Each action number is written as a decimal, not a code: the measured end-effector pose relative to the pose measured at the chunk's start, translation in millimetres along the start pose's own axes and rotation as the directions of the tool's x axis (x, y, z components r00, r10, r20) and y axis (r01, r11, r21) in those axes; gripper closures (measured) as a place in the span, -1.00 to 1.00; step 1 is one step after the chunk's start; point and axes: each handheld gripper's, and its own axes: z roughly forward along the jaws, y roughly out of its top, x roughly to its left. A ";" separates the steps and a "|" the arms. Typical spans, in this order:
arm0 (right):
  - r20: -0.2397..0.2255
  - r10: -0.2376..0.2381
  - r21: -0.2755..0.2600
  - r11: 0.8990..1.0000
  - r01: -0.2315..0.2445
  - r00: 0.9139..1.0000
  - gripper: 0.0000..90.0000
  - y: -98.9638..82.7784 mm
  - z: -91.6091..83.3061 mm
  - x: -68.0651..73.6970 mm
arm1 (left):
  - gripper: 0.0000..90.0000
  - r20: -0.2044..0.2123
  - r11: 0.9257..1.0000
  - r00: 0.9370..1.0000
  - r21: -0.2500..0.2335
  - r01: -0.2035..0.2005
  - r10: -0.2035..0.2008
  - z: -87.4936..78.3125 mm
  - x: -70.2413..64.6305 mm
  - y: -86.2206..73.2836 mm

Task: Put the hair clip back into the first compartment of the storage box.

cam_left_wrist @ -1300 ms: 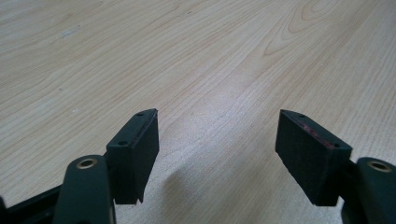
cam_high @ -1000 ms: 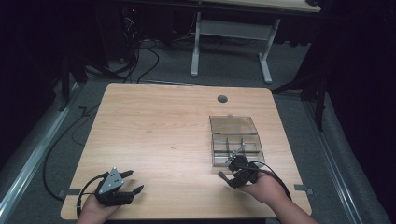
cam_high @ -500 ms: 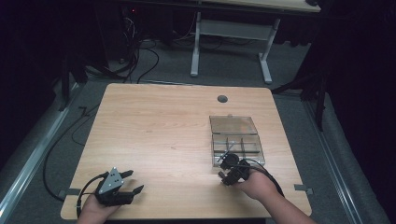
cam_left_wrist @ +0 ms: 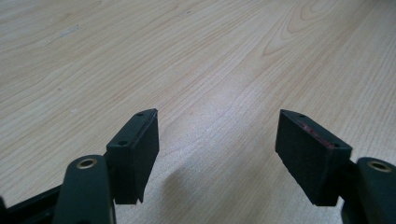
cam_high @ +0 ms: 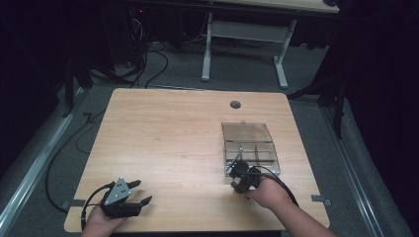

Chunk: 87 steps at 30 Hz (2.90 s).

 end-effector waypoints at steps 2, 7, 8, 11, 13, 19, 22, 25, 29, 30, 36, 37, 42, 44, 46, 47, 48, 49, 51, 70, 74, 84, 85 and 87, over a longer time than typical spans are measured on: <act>0.001 -0.004 0.002 1.000 0.004 1.000 0.76 0.7 -0.1 1.3 | -0.32 0.000 1.000 1.000 0.000 0.000 0.000 0.0 0.0 0.0; 0.004 -0.010 0.005 1.000 0.010 1.000 0.77 0.3 -0.5 1.8 | -0.32 -0.001 1.000 1.000 0.000 -0.002 0.002 -0.1 0.0 0.0; 0.004 -0.009 -0.001 1.000 0.009 1.000 0.77 0.0 -0.8 1.9 | -0.32 -0.002 1.000 1.000 0.000 -0.002 0.002 -0.1 0.0 0.0; -0.001 -0.008 -0.001 1.000 0.008 1.000 0.77 -1.3 -3.4 0.7 | -0.32 -0.001 1.000 1.000 0.001 -0.001 0.001 0.0 0.0 0.0; -0.006 -0.009 0.001 1.000 0.009 1.000 0.77 -2.8 -5.8 -0.4 | -0.32 -0.001 1.000 1.000 0.001 -0.001 0.001 0.0 0.0 0.0; -0.014 0.008 -0.002 1.000 -0.008 1.000 0.77 -8.6 -16.3 -5.7 | -0.32 0.000 1.000 1.000 0.001 0.000 0.000 0.0 0.1 0.0; -0.018 0.017 -0.001 1.000 -0.017 1.000 0.77 -12.0 -19.4 -9.5 | -0.32 -0.001 1.000 1.000 -0.002 0.001 -0.001 0.2 0.0 0.0; -0.020 0.023 0.002 1.000 -0.023 1.000 0.77 -15.4 -21.8 -12.2 | -0.32 -0.001 1.000 1.000 -0.002 0.000 0.000 0.2 0.0 0.0; -0.023 0.033 0.003 0.999 -0.033 0.999 0.77 -18.2 -24.3 -14.4 | -0.32 -0.001 1.000 1.000 0.001 -0.003 0.003 -0.1 0.1 0.1; -0.019 0.027 0.003 1.000 -0.027 0.999 0.77 -18.9 -25.3 -15.8 | -0.32 -0.001 1.000 1.000 0.001 -0.004 0.004 0.0 0.2 0.1; -0.024 0.050 0.013 0.999 -0.050 0.998 0.77 -23.1 -33.4 -21.7 | -0.32 0.000 1.000 1.000 0.001 -0.001 0.001 0.0 0.0 0.0; -0.024 0.061 0.014 0.998 -0.061 0.998 0.77 -23.5 -35.0 -22.5 | -0.32 0.000 1.000 1.000 0.001 -0.001 0.001 0.0 0.0 0.0; -0.020 0.073 0.016 0.997 -0.073 0.997 0.77 -26.1 -43.8 -26.9 | -0.32 -0.001 1.000 1.000 0.001 -0.002 0.002 0.0 0.0 0.1; -0.017 0.070 0.019 0.997 -0.070 0.997 0.77 -27.1 -47.6 -28.1 | -0.32 -0.001 1.000 1.000 0.001 -0.001 0.001 0.0 0.0 0.1; -0.015 0.075 0.019 0.997 -0.074 0.997 0.77 -27.3 -50.6 -28.8 | -0.32 -0.001 1.000 1.000 0.001 -0.002 0.002 0.0 0.0 0.1; -0.013 0.079 0.021 0.997 -0.079 0.997 0.77 -27.4 -52.3 -29.3 | -0.32 -0.001 1.000 1.000 0.001 -0.002 0.002 0.0 -0.1 0.0; -0.010 0.081 0.021 0.997 -0.081 0.997 0.77 -27.4 -53.8 -29.8 | -0.32 -0.002 1.000 1.000 0.001 -0.002 0.002 0.0 -0.1 0.0; -0.010 0.073 0.021 0.997 -0.072 0.997 0.76 -27.6 -55.2 -30.9 | -0.32 -0.002 1.000 1.000 0.001 -0.003 0.003 0.0 -0.2 0.0; -0.010 0.079 0.026 0.997 -0.079 0.997 0.76 -26.7 -59.5 -31.9 | -0.32 -0.002 1.000 1.000 0.001 -0.003 0.003 -0.1 -0.2 0.0; 0.004 0.086 0.017 0.996 -0.087 0.996 0.77 -2.4 -69.8 -46.3 | -0.32 -0.002 1.000 1.000 0.001 -0.003 0.003 -0.1 -0.3 0.0; 0.006 0.073 0.011 0.997 -0.073 0.997 0.77 4.4 -69.5 -50.9 | -0.32 -0.001 1.000 1.000 0.001 -0.002 0.002 -0.1 -0.1 0.0; 0.019 0.060 0.015 0.998 -0.060 0.998 0.76 19.9 -67.5 -56.6 | -0.32 0.000 1.000 1.000 0.002 0.000 0.000 0.2 0.0 0.1; 0.022 0.052 0.015 0.999 -0.052 0.998 0.76 21.5 -66.8 -57.8 | -0.32 0.000 1.000 1.000 0.002 -0.001 0.001 0.1 -0.1 0.1; 0.018 0.047 0.009 0.999 -0.047 0.999 0.76 24.7 -64.9 -59.7 | -0.32 0.000 1.000 1.000 0.001 -0.003 0.003 0.0 -0.2 0.0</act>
